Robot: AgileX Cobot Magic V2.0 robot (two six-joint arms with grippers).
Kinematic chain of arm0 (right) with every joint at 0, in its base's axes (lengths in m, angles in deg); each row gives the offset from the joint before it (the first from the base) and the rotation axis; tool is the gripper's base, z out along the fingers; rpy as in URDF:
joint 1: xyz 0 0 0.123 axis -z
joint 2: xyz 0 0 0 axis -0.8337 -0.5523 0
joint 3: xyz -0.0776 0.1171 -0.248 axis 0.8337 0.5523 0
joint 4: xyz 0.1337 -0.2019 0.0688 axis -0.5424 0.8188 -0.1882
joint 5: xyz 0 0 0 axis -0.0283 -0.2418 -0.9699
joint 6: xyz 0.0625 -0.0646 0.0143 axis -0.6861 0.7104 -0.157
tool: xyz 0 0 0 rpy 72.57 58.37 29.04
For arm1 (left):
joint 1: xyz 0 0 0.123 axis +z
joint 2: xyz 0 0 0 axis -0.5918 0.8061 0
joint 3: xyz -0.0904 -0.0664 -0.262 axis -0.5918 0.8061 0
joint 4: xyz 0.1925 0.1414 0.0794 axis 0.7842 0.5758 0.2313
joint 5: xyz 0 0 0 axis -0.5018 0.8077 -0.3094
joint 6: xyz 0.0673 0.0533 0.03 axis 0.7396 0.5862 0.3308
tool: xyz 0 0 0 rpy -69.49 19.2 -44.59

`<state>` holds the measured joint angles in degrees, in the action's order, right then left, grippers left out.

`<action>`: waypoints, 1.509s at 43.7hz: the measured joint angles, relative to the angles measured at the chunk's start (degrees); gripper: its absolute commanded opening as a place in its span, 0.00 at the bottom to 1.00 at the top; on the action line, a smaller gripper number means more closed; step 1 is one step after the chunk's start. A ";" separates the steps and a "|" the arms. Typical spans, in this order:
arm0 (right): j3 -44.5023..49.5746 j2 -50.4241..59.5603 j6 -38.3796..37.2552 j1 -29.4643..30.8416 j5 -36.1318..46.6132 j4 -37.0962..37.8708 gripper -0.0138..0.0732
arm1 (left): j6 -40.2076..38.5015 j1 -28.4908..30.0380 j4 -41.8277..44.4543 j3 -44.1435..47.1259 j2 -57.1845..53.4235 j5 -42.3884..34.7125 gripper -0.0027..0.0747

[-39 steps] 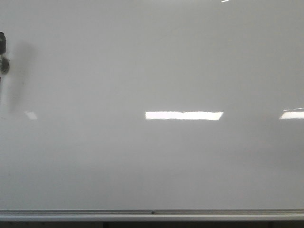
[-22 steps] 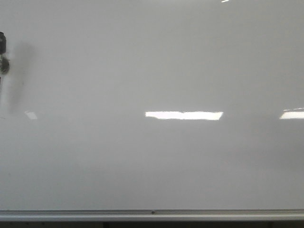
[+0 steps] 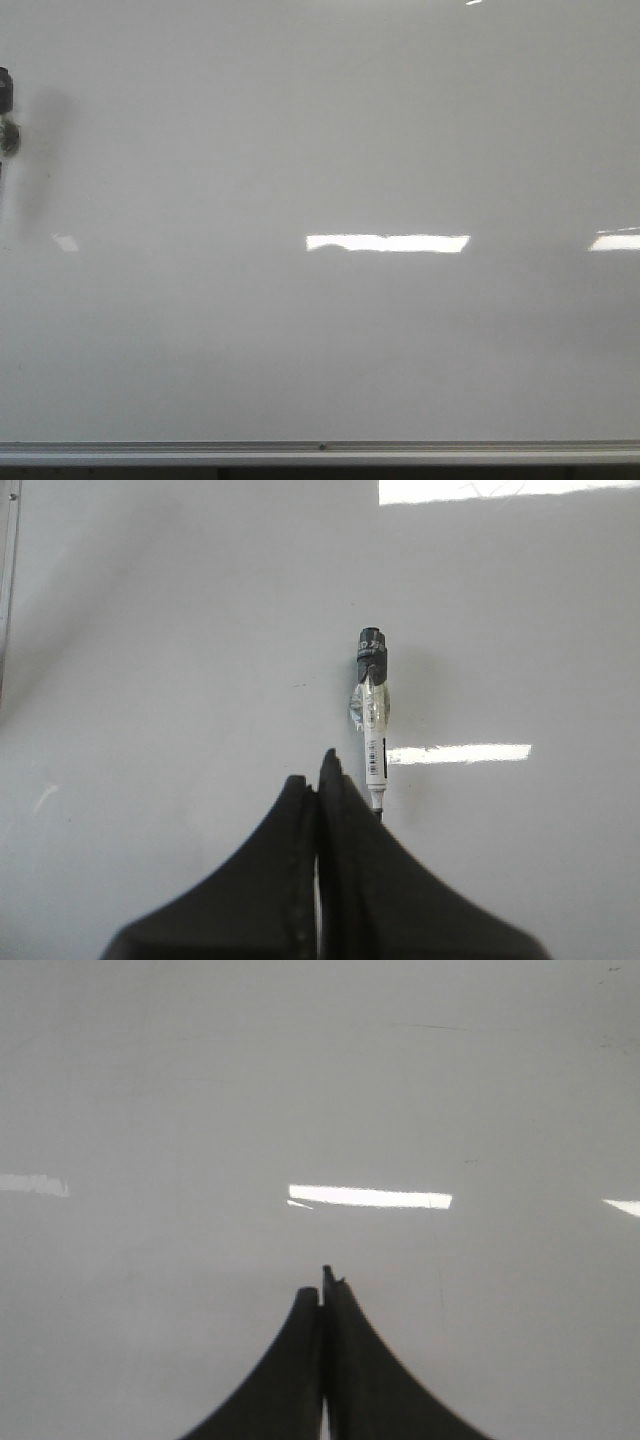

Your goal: Write number 2 on whiteboard

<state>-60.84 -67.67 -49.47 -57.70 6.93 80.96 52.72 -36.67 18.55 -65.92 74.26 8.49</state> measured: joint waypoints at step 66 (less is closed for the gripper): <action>-34.80 -27.67 0.00 0.00 -31.66 -0.30 0.15 | 0.00 0.00 -1.05 -36.36 27.10 33.52 0.02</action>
<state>-95.64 -95.34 -49.47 -57.70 -24.73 80.66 52.72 -36.67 17.49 -102.28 101.36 42.01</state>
